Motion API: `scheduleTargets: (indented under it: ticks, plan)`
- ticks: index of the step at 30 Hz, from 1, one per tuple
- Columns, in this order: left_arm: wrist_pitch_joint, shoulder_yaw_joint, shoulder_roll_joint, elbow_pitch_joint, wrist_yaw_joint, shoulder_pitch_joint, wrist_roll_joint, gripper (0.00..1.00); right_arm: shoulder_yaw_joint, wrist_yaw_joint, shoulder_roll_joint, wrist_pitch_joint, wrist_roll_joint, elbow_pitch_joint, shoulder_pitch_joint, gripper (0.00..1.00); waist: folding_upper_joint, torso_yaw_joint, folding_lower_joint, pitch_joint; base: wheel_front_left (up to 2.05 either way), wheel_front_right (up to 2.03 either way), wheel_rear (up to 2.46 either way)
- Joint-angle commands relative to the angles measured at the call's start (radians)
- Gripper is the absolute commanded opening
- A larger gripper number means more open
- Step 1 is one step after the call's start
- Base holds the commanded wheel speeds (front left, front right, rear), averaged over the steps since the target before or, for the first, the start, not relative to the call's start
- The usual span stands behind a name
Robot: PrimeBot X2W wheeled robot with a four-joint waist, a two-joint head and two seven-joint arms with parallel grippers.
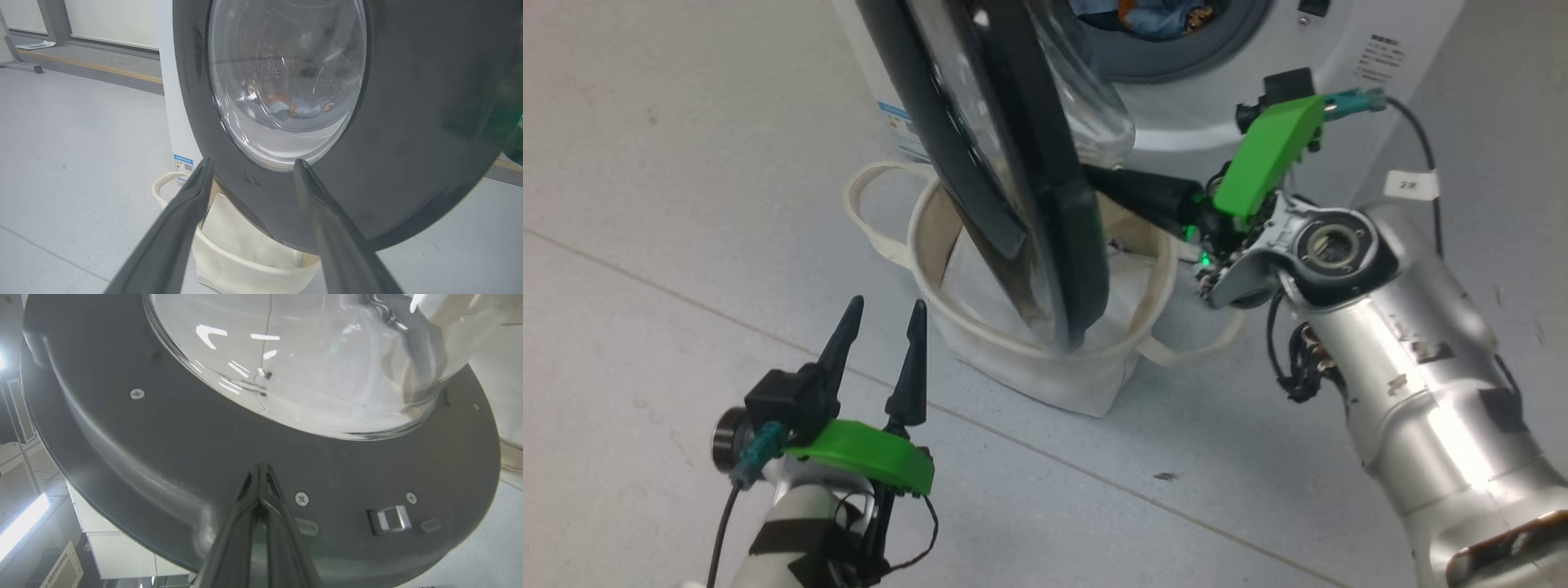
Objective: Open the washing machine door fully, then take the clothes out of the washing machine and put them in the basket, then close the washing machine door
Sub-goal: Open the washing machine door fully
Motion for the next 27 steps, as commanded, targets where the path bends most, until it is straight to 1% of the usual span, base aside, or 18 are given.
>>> scheduleTargets:
  ticks: [1,5,6,8,10,12,13,14,18,21,24,27]
  plan:
    - [-0.012,0.033,0.019,-0.024,0.002,-0.007,0.006,1.00,0.016,0.006,0.035,-0.013,0.007,-0.031,-0.007,0.00,0.0000,0.014,0.0000,-0.007,0.00,0.00,0.00]
    - [-0.012,0.042,0.019,-0.020,0.003,-0.001,0.006,1.00,0.074,0.006,0.046,-0.054,0.042,-0.028,-0.001,0.00,0.0000,0.030,0.0000,-0.006,0.00,0.00,0.00]
    - [-0.012,0.047,0.019,-0.019,0.002,-0.003,0.007,1.00,0.125,0.006,0.046,-0.086,0.082,-0.043,-0.002,0.00,0.0000,0.037,0.0000,-0.004,0.00,0.00,0.00]
    - [-0.012,0.052,0.019,-0.017,0.000,-0.006,0.012,1.00,0.166,0.006,0.046,-0.124,0.115,-0.049,-0.006,0.00,0.0000,0.041,0.0000,-0.006,0.00,0.00,0.00]
    - [-0.012,0.061,0.019,-0.015,-0.002,-0.008,0.018,1.00,0.190,0.006,0.047,-0.170,0.130,-0.044,-0.011,0.00,0.0000,0.041,0.0000,-0.014,0.00,0.00,0.00]
    - [-0.012,0.078,0.019,-0.013,-0.005,-0.006,0.028,1.00,0.215,0.006,0.047,-0.188,0.145,-0.033,-0.013,0.00,0.0000,0.033,0.0000,-0.022,0.00,0.00,0.00]
    - [-0.012,0.088,0.019,-0.012,-0.007,-0.004,0.034,1.00,0.220,0.006,0.047,-0.205,0.142,-0.019,-0.014,0.62,0.0000,0.027,0.0000,-0.028,0.00,0.00,0.00]
    - [-0.012,0.100,0.020,-0.010,-0.010,-0.002,0.040,1.00,0.226,0.006,0.047,-0.217,0.139,-0.008,-0.014,1.00,0.0000,0.018,0.0000,-0.034,0.00,0.00,0.00]
    - [-0.012,0.146,0.034,-0.006,-0.025,0.005,0.056,1.00,0.246,0.006,0.034,-0.264,0.074,-0.010,0.005,1.00,0.0000,-0.018,0.0000,-0.066,0.00,0.00,0.00]
    - [-0.012,0.177,0.061,0.004,-0.038,0.010,0.069,1.00,0.245,0.006,0.001,-0.314,0.038,-0.086,0.063,1.00,0.0000,-0.047,0.0000,-0.098,0.00,0.00,0.00]
    - [-0.012,0.208,0.098,0.012,-0.048,0.013,0.080,1.00,0.244,0.006,-0.058,-0.351,0.012,-0.199,0.151,1.00,0.0000,-0.079,0.0000,-0.133,0.00,0.00,0.00]
    - [-0.012,0.234,0.137,0.020,-0.059,0.021,0.084,1.00,0.262,0.006,-0.134,-0.448,-0.078,-0.294,0.233,1.00,0.0000,-0.117,0.0000,-0.165,0.00,0.00,0.00]
